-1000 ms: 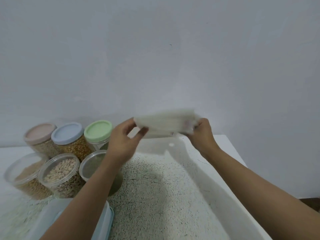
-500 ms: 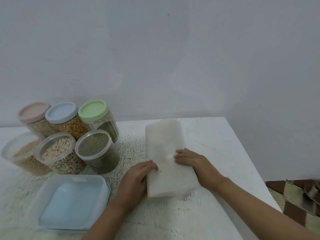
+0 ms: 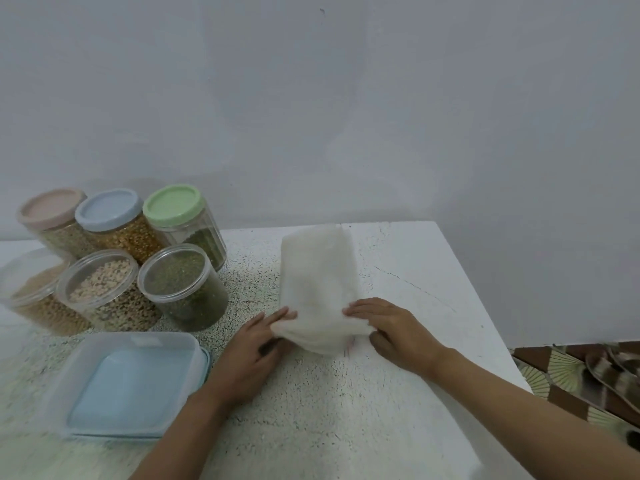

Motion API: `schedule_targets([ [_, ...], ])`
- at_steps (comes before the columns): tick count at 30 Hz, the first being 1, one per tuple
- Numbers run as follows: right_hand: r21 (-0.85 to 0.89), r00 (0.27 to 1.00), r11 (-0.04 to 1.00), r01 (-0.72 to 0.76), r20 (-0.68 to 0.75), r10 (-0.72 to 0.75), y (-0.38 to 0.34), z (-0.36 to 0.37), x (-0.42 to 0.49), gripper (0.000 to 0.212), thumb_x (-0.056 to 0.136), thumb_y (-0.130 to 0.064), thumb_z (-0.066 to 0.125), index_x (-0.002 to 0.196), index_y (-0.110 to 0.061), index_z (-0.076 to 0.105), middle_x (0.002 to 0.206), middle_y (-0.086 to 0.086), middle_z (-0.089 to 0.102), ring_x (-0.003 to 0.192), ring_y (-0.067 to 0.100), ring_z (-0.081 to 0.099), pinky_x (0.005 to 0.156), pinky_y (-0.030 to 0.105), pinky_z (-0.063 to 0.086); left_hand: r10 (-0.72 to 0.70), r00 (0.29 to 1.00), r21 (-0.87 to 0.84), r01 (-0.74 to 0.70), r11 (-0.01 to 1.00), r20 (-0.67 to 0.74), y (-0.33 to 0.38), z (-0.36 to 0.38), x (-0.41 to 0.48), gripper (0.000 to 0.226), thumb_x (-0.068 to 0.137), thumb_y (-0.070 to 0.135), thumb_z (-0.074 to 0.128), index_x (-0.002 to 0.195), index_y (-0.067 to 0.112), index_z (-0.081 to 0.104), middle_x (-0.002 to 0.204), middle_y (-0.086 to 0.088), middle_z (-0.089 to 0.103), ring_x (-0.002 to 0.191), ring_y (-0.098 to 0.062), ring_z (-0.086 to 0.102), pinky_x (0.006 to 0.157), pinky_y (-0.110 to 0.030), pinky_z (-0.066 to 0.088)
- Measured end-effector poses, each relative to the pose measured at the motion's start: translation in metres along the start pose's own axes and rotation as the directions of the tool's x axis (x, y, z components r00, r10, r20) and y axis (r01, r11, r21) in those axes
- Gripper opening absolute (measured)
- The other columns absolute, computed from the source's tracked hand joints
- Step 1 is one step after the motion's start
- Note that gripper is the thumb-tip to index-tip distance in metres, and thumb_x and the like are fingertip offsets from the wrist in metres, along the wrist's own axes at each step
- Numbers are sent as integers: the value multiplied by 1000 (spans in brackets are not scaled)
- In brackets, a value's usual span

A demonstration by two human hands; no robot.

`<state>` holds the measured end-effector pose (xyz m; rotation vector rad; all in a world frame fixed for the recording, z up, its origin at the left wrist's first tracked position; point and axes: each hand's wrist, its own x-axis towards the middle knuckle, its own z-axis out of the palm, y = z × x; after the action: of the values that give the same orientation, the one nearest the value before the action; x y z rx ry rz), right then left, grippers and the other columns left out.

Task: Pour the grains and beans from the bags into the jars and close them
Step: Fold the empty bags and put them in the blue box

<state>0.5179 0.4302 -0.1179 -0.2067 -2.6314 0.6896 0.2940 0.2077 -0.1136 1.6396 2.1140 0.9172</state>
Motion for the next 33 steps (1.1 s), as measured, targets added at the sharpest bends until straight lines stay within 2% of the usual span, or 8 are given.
schedule_targets([
  [3,207,983,965,-163,-55,178,-12,5,8,21,102,-21,54,109,-18,73,105,-11,70,99,4,63,85,25,51,-183,974,-227,150,962,-133,20,-2,5,27,99,54,52,110,43,74,105,15,75,92,4,64,85,-21,49],
  [7,435,883,795,-423,-2,470,-20,6,23,42,101,-36,60,77,-1,56,73,7,55,63,13,44,60,33,37,-428,889,-424,328,844,-164,40,-6,24,24,93,41,68,81,22,76,56,14,62,47,3,45,52,-13,37],
  [12,586,725,525,-617,164,669,-22,-2,48,36,89,-20,64,57,-14,47,53,-2,34,52,16,28,56,33,23,-519,831,-369,428,825,-198,42,-9,44,32,89,40,75,69,16,71,58,8,62,53,-6,52,57,-23,41],
  [19,395,633,545,-740,134,762,-24,-11,77,38,84,-29,68,53,-17,48,48,-2,34,52,17,39,59,27,35,-494,806,-179,461,870,-326,43,2,53,29,92,37,73,77,16,61,72,0,65,70,-21,64,65,-37,53],
  [22,349,623,556,-754,115,774,-26,-12,82,33,82,-27,69,57,-14,54,44,-5,32,41,11,30,51,24,31,-450,811,-160,421,893,-373,50,6,49,27,94,30,71,105,17,50,71,3,64,66,-19,64,59,-32,50],
  [25,314,631,582,-750,77,772,-30,-10,83,34,81,-28,73,58,-13,53,43,-6,30,39,10,26,48,24,28,-388,839,-134,365,921,-381,49,6,46,55,92,19,71,126,31,29,67,2,63,61,-15,62,59,-32,52],
  [30,299,614,574,-762,57,787,-34,-9,81,49,80,-28,73,46,-22,39,40,-9,29,41,11,27,52,26,29,-227,908,177,303,937,-351,42,4,55,32,92,21,71,117,34,56,103,3,43,92,-18,52,72,-28,45],
  [33,282,608,572,-770,51,792,-36,-11,85,51,84,-28,69,46,-23,36,41,-9,29,44,13,28,52,28,28,-52,959,288,136,948,-280,39,6,57,16,95,16,66,107,25,73,115,0,54,105,-23,49,86,-30,36],
])
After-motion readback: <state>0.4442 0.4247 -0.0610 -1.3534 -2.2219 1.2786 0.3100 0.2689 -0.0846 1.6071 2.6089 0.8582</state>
